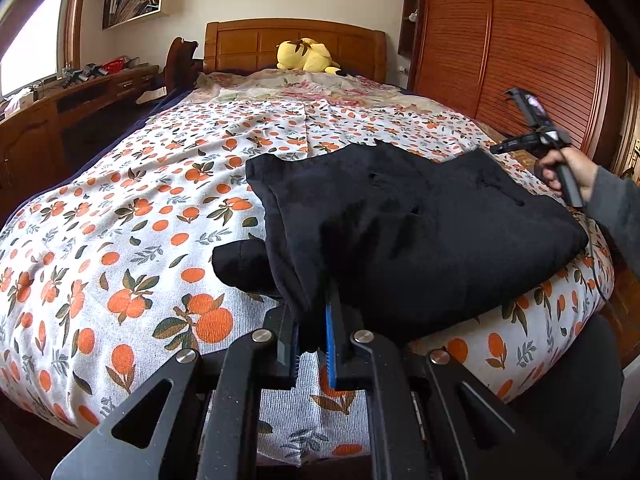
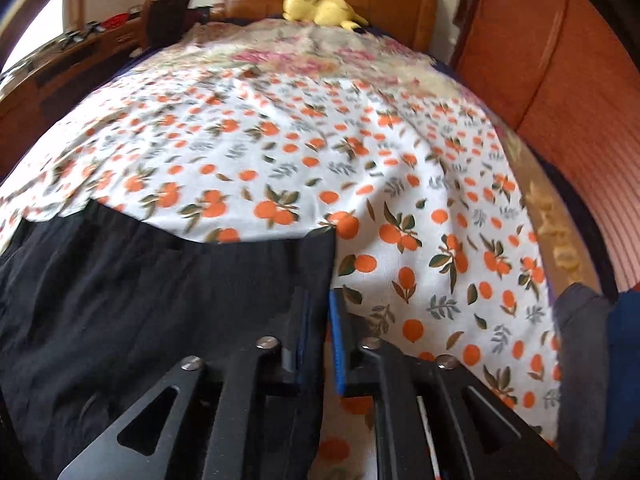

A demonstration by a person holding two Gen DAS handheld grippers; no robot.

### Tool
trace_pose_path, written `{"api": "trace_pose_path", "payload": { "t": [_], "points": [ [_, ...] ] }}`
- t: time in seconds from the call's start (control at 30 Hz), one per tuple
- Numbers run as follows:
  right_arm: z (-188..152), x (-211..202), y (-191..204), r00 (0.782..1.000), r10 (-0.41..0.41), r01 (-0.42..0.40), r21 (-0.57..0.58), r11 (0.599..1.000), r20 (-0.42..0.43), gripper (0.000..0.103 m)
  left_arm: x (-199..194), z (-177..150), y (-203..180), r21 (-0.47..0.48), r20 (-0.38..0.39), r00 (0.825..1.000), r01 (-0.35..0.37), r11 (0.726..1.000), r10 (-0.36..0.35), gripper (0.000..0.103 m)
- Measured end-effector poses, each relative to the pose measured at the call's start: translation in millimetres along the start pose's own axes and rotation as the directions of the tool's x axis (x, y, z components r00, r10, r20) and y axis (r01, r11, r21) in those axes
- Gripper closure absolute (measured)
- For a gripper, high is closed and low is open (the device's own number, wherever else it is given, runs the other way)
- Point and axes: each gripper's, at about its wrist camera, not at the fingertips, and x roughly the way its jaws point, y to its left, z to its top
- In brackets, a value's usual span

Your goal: Fold large clothes

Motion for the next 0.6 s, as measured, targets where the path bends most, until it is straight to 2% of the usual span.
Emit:
{"api": "trace_pose_path", "payload": {
  "t": [0.07,0.1,0.33,0.57,0.6],
  "points": [
    [-15.8,-25.0,10.1,0.999,0.024,-0.023,-0.036,0.999,0.028,0.069,0.2,-0.2,0.3,-0.002,0.001,1.000,0.000,1.000,0.000,0.093],
    [-26.2,-37.2,15.9,0.999,0.032,-0.030,-0.055,0.998,0.038,0.066,-0.1,-0.6,0.7,-0.003,0.001,1.000,0.000,1.000,0.000,0.093],
    [-94.5,-87.3,64.4,0.983,0.159,-0.146,-0.139,0.979,0.089,0.065,0.7,0.2,0.4,0.000,0.000,1.000,-0.001,1.000,0.001,0.093],
    [-126.6,-113.0,104.4,0.954,0.281,-0.258,-0.183,0.949,0.109,0.065,0.7,1.1,-2.0,0.004,-0.008,1.000,-0.011,1.000,0.011,0.093],
    [-126.6,-113.5,100.7,0.948,0.298,-0.274,-0.189,0.943,0.109,0.065,0.9,1.2,-2.4,0.003,-0.008,1.000,-0.013,1.000,0.013,0.093]
  ]
}}
